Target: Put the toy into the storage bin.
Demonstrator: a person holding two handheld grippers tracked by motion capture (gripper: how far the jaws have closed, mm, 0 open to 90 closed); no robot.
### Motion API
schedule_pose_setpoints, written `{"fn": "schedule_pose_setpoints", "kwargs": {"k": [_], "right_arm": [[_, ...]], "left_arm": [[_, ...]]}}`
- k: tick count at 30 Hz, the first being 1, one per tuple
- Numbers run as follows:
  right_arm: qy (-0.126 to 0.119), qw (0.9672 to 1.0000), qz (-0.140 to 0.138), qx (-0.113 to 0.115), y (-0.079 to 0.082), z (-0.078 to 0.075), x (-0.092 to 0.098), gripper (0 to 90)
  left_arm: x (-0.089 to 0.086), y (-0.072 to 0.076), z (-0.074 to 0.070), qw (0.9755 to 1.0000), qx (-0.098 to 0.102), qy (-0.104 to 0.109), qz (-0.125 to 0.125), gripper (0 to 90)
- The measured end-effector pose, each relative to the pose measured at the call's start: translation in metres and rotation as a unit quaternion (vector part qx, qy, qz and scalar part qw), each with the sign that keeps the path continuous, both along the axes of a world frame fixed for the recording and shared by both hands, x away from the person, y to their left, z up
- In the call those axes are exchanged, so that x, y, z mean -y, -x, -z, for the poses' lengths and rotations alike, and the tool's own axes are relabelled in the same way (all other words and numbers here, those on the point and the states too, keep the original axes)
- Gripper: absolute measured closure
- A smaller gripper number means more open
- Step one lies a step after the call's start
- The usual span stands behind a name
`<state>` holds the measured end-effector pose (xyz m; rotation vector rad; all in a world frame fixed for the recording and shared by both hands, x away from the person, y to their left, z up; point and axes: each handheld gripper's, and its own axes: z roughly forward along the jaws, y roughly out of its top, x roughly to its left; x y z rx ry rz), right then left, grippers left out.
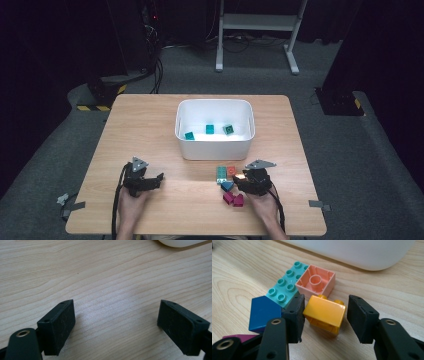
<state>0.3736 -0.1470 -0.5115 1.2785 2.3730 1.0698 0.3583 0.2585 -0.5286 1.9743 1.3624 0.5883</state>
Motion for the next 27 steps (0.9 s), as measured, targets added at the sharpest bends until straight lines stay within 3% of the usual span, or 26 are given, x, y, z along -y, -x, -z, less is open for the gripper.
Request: {"fn": "schedule_pose_setpoints", "kwargs": {"k": [9,19,27], "right_arm": [[0.003,0.9999,-0.003,0.013,0.002,-0.0011,0.0012,57.1],[0.014,0.9996,-0.007,0.022,0.0049,-0.0014,0.0021,58.7],[0.008,0.9995,-0.002,0.029,0.007,-0.008,0.0085,58.8]], "left_arm": [[0.0,0.0,0.0,1.0,0.0,0.0,0.0,14.8],[0.0,0.0,0.0,1.0,0.0,0.0,0.0,14.8],[0.0,0.0,0.0,1.0,0.0,0.0,0.0,14.8]]}}
